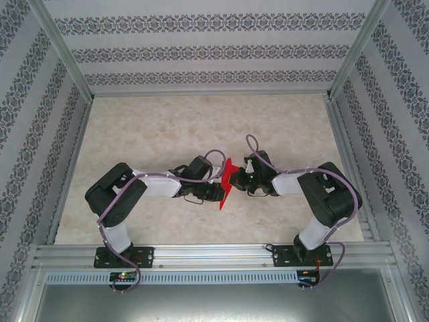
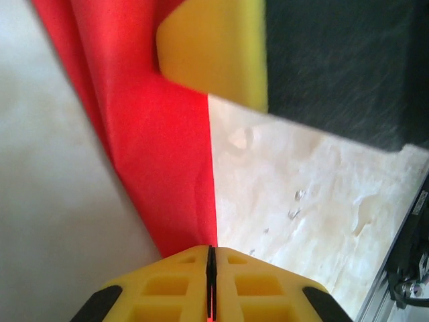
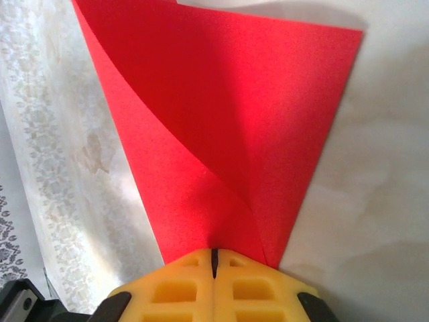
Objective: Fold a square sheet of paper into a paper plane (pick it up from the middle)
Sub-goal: Fold the wing for the fifth time at the center of the table.
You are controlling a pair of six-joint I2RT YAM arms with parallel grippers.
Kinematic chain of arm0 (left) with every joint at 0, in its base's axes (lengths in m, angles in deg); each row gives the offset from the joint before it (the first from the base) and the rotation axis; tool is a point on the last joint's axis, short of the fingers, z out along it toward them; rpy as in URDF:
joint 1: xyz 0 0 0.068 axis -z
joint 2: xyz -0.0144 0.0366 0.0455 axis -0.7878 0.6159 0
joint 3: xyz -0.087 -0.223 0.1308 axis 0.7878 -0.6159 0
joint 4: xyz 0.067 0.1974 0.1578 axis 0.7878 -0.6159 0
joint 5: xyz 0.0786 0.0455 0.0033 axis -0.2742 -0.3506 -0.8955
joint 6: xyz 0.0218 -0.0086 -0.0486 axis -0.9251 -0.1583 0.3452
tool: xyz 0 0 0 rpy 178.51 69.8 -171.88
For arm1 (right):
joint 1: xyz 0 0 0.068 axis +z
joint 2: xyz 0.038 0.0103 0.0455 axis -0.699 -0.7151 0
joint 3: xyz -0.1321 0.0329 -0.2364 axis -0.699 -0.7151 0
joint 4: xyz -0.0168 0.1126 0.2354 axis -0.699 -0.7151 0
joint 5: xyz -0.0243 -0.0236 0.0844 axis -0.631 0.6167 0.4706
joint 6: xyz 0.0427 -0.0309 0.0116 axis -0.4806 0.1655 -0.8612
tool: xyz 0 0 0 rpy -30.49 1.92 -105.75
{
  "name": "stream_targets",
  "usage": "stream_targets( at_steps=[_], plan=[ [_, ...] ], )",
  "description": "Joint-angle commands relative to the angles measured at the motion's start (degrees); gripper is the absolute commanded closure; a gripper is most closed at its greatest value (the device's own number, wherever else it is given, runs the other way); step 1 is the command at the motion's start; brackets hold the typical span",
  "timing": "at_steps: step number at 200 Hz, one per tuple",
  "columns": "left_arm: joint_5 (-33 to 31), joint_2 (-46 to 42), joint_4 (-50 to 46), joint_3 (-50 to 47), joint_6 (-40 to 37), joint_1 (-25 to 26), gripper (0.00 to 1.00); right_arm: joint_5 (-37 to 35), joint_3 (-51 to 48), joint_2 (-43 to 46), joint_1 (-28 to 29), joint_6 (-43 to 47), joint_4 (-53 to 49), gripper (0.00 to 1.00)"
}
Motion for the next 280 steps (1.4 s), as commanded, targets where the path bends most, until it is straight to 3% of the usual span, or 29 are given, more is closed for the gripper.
stream_targets(
  at_steps=[1,52,98,146,197,280],
  plan=[
    [-2.2,0.0,-2.4,-1.5,-1.2,2.1,0.89,-4.8,-2.3,0.3,-0.2,1.2,-6.8,0.98],
    [-5.9,1.3,-6.2,-2.9,-3.3,3.7,0.90,-5.4,-2.6,1.9,-0.4,1.4,-8.0,0.97],
    [-11.9,1.2,-11.6,-2.9,-7.4,3.6,0.91,-1.8,-1.8,5.6,0.6,-0.6,-4.1,0.95],
    [-11.3,1.6,-9.6,-4.2,-8.8,3.2,0.92,0.6,-2.4,6.7,2.1,-5.9,2.7,0.94],
    [-10.3,2.2,-8.9,-4.4,-10.0,3.1,0.92,2.0,-1.0,1.5,3.9,-10.2,10.6,0.93],
    [-10.7,1.5,-10.7,-5.0,-11.6,3.0,0.93,-3.2,5.1,-4.0,2.6,-3.9,-0.4,0.93]
  ],
)
